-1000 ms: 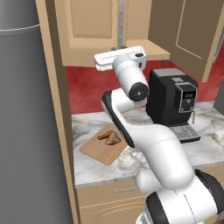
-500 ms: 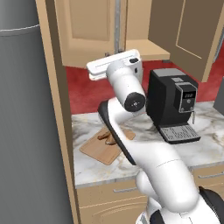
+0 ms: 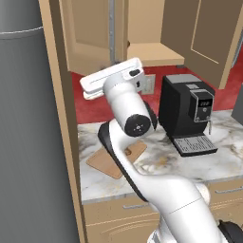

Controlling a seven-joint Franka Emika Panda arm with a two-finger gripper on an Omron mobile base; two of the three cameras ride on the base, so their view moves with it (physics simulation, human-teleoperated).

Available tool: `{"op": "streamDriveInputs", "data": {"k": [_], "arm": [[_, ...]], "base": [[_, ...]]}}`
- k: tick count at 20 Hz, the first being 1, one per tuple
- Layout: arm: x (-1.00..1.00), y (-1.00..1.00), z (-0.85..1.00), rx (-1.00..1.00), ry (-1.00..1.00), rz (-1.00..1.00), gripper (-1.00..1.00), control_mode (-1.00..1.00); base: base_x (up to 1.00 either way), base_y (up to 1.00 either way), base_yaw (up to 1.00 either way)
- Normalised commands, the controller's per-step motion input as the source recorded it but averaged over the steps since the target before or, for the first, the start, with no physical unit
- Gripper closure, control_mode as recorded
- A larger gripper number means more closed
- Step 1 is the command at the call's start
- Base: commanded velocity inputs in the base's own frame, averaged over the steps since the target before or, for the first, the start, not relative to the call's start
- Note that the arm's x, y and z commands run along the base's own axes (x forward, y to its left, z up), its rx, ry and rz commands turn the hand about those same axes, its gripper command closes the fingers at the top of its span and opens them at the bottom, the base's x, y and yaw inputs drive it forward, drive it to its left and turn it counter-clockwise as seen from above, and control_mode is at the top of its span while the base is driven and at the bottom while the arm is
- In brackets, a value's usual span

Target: Open the cabinet, retrieve the rolling pin, and place it next to the meat on the cutting board to prepare for tenderizing.

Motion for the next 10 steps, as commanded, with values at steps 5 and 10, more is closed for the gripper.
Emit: {"op": "streamDriveInputs", "data": {"k": [5,10], "arm": [[-0.22,0.02,0.00,0.01,-0.04,0.03,-1.00,-1.00],[-0.81,-0.13,0.00,0.07,-0.17,0.08,-1.00,-1.00]], "base": [[0.00,0.00,0.00],[0.00,0.00,0.00]]}}
